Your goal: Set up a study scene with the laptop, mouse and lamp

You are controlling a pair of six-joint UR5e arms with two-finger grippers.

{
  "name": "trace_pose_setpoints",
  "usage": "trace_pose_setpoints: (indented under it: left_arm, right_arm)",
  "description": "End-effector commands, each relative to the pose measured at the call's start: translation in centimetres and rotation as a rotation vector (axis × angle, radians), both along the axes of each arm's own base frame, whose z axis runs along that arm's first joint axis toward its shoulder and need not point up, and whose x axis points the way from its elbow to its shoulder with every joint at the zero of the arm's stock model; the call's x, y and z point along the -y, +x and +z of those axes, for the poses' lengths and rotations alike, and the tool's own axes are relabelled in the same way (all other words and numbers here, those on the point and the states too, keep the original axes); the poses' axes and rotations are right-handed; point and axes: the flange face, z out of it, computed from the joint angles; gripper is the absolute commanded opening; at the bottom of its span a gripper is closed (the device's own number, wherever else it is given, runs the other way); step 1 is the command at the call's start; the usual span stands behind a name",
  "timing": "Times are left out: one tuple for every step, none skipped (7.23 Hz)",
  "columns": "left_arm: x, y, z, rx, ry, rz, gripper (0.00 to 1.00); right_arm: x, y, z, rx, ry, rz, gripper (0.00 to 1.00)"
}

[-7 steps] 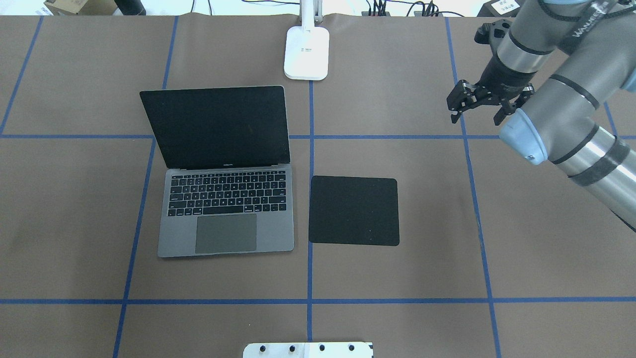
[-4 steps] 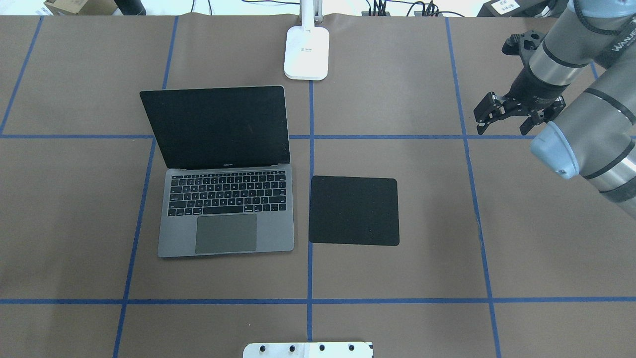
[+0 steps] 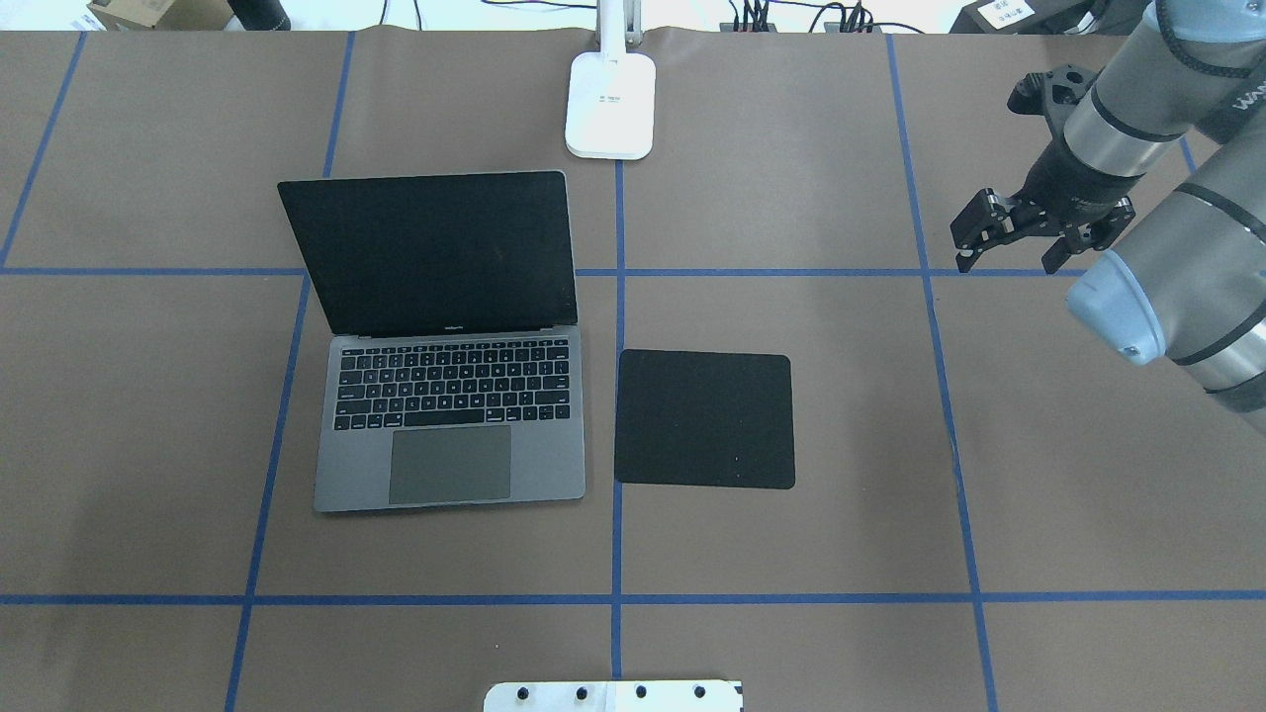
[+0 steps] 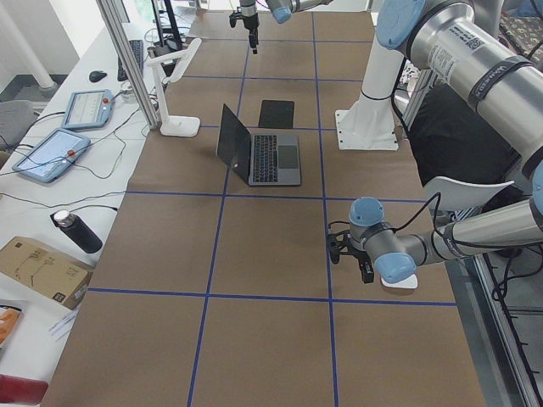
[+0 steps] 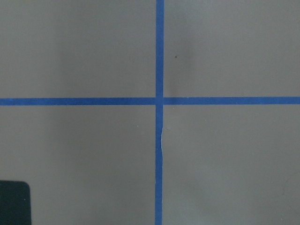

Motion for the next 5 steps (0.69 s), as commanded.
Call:
trace_pose_setpoints:
  left_arm:
    - [-1.9,2.0,0.0,0.005,-0.021,0.135,1.0]
    - [-2.9,3.2,0.0,0.011,-0.04,0.187,1.0]
    - [-3.7,3.9,-0.1,0.013,-0.043,0.238,1.0]
    - [-4.4,4.3,-0.1,0.014,-0.044,0.281,1.0]
    - [-4.9,4.5,0.2,0.019,-0.052,0.315,1.0]
  right_arm:
    - [-0.1,0.0,0.0,0.0,0.0,0.001,0.99]
    - [-0.1,0.1,0.2,-0.001,-0.003,0.001,0.99]
    - [-0.2,0.0,0.4,-0.001,-0.004,0.001,0.99]
    - [-0.3,0.0,0.4,-0.002,-0.007,0.004,0.99]
    - [-0.3,0.1,0.4,-0.001,-0.008,0.003,0.99]
